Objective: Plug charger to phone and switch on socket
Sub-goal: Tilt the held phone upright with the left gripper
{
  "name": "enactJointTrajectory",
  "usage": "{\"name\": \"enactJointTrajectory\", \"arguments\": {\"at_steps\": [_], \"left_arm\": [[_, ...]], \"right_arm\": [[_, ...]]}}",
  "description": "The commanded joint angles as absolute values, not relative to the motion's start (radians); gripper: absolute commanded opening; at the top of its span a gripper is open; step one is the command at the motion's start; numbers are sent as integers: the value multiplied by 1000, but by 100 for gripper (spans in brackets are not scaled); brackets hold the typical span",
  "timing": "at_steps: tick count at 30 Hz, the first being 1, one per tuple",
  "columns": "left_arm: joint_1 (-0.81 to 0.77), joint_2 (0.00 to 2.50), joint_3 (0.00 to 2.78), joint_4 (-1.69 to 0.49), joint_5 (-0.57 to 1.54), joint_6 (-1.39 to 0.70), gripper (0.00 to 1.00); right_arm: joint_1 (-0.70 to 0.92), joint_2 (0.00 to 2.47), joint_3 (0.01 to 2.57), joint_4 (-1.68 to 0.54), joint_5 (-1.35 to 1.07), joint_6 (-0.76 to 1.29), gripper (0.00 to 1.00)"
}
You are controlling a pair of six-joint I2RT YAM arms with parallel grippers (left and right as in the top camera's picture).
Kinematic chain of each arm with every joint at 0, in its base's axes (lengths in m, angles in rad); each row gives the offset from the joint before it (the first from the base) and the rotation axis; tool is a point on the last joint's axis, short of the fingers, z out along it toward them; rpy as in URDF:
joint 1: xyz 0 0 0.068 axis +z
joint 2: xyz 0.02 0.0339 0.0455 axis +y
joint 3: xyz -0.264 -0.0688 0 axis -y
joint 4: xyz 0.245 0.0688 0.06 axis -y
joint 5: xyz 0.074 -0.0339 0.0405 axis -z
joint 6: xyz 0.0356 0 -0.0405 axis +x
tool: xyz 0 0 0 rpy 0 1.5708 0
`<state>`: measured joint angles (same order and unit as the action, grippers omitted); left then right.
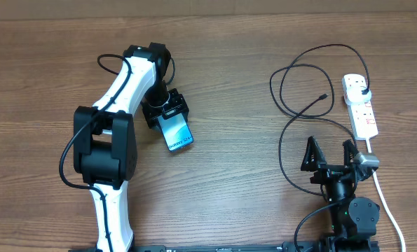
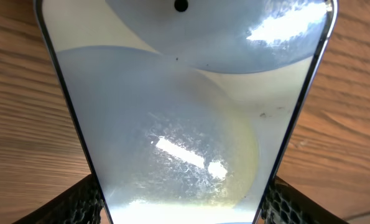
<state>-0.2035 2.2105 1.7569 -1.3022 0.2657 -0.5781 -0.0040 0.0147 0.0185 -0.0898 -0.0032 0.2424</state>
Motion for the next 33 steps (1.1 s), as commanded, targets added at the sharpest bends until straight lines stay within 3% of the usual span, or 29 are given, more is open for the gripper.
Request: {"name": "enactJointTrajectory", "arguments": {"at_steps": [1,33], "left_arm": [[-210,2204,1783,-1311,364,-517,68],[-137,2204,1783,-1449,582,-302,66]], "right_arm": [[5,5,8,-84,-13,234,100],[5,5,8,-84,-13,234,100]]}}
